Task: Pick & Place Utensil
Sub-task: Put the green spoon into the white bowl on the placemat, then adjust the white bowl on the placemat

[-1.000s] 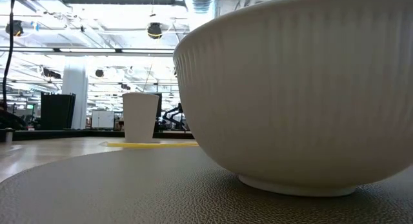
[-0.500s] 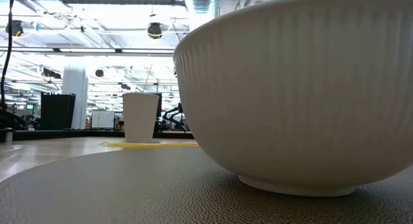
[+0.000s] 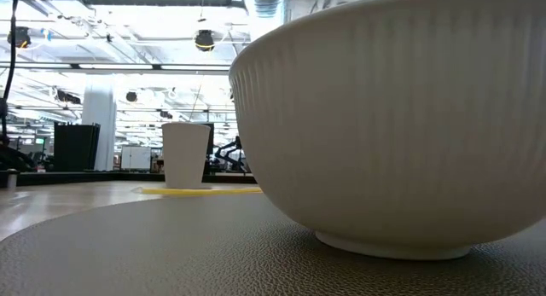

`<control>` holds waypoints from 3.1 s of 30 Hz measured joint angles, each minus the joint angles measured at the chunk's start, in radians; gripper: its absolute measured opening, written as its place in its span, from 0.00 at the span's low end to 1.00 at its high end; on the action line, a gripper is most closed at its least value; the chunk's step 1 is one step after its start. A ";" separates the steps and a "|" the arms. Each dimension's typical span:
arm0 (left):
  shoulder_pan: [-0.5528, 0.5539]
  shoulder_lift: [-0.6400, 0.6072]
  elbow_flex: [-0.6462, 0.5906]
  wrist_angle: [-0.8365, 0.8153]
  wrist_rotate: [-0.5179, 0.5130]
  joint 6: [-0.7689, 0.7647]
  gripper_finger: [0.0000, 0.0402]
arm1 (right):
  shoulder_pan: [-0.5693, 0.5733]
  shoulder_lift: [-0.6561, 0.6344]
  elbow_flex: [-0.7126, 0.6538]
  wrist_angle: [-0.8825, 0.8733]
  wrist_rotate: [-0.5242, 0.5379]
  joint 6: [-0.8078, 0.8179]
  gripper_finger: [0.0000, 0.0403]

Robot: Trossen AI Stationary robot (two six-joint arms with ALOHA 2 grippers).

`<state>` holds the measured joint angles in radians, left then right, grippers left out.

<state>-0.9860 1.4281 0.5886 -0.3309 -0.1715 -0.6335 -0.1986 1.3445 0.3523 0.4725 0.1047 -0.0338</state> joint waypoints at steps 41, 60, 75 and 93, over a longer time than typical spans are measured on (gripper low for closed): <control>0.592 0.166 0.131 1.256 0.008 0.627 0.03 | -0.001 0.000 0.001 0.035 0.000 -0.002 0.21; 0.637 0.591 0.371 1.342 0.307 0.588 0.04 | -0.001 0.000 0.001 0.033 0.000 -0.003 0.21; 0.667 0.636 0.371 1.349 0.304 0.521 0.05 | 0.000 0.000 0.000 0.027 0.000 -0.026 0.21; 0.652 0.636 0.371 1.345 0.299 0.523 0.19 | -0.001 0.000 0.000 0.029 0.000 -0.026 0.21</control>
<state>-0.3340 2.0640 0.9600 1.0142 0.1272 -0.1101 -0.1993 1.3441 0.3523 0.5011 0.1047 -0.0601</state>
